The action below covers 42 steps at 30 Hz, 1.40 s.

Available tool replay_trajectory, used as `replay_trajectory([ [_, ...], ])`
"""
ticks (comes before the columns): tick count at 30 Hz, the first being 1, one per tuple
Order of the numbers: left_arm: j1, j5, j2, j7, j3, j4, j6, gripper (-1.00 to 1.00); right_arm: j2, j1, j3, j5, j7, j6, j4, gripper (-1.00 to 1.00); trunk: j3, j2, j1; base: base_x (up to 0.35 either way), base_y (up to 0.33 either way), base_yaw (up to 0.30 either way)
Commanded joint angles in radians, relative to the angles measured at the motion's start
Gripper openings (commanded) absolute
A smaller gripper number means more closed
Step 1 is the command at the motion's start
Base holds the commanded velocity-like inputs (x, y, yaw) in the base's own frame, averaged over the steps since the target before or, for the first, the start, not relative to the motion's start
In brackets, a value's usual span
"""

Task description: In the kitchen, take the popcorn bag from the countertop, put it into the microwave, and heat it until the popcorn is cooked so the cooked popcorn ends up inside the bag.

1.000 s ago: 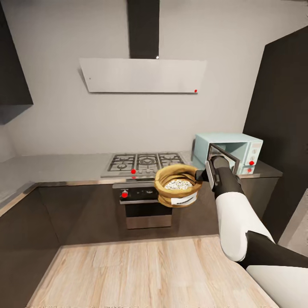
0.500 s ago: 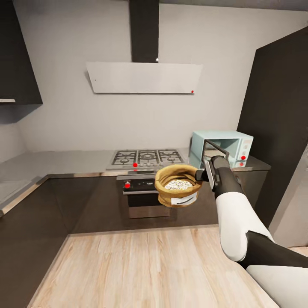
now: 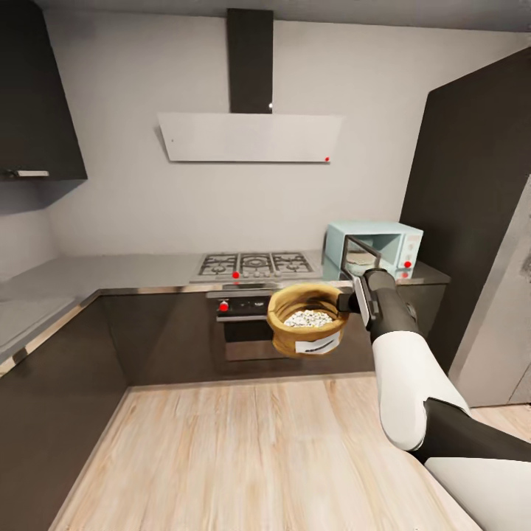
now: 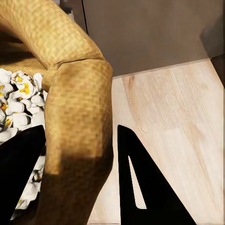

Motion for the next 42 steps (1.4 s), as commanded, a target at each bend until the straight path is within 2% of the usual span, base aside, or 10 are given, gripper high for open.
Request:
replay_trajectory([
  [1,0.0,0.006,0.0,0.0,0.001,0.0,-0.003,1.0,0.001,-0.001,-0.004,0.001,-0.001,0.002,-0.001,-1.0,-0.001,-0.001,0.0,-0.193,0.0,0.0],
  [6,0.0,0.006,0.0,0.001,0.001,0.0,-0.003,1.0,0.0,-0.001,-0.004,0.001,-0.009,0.002,-0.001,-1.0,-0.001,-0.001,0.0,-0.039,0.0,-0.097],
  [42,0.0,0.008,0.0,0.001,0.001,-0.001,-0.003,1.0,-0.001,-0.001,-0.004,0.002,-0.013,0.002,-0.001,-1.0,-0.001,-0.001,0.0,0.0,0.0,-0.265],
])
